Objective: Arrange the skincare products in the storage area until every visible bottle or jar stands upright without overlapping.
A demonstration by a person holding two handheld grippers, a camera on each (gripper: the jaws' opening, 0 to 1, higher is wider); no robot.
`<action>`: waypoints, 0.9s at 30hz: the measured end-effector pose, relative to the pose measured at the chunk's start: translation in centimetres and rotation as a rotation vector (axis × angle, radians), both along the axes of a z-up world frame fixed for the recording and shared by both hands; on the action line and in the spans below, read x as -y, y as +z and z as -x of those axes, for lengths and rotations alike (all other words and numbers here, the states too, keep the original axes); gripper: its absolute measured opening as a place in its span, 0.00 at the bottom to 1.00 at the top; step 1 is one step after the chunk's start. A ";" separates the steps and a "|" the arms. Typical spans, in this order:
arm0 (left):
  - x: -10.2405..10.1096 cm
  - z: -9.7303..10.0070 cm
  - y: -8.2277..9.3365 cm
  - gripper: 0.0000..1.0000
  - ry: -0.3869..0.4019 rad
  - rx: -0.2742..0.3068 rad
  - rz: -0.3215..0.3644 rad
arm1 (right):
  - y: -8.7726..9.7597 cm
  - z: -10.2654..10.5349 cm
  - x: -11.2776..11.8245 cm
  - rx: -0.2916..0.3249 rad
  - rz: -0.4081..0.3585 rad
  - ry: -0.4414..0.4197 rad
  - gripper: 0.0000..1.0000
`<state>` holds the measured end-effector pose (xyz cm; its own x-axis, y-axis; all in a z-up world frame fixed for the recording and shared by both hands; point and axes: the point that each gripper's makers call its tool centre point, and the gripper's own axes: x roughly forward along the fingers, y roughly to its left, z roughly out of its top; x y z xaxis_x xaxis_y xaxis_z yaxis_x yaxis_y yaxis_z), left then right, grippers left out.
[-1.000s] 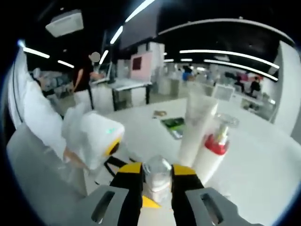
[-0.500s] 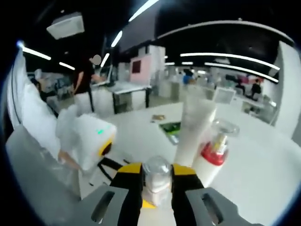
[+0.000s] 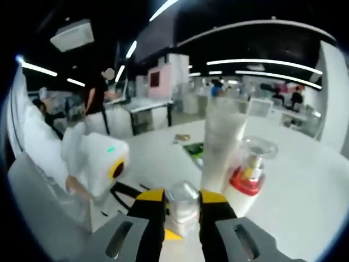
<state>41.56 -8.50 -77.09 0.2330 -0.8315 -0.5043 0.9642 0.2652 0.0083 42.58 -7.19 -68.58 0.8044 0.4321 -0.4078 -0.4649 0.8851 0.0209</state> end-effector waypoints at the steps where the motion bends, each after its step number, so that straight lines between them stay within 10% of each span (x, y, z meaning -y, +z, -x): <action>1: 0.0 0.0 0.0 0.18 0.001 -0.003 0.001 | 0.1 0.0 -0.1 0.001 0.008 0.004 0.15; 27: 0.0 -0.7 0.2 0.12 0.015 0.012 0.012 | 0.2 -0.6 0.7 -0.006 -0.003 -0.004 0.14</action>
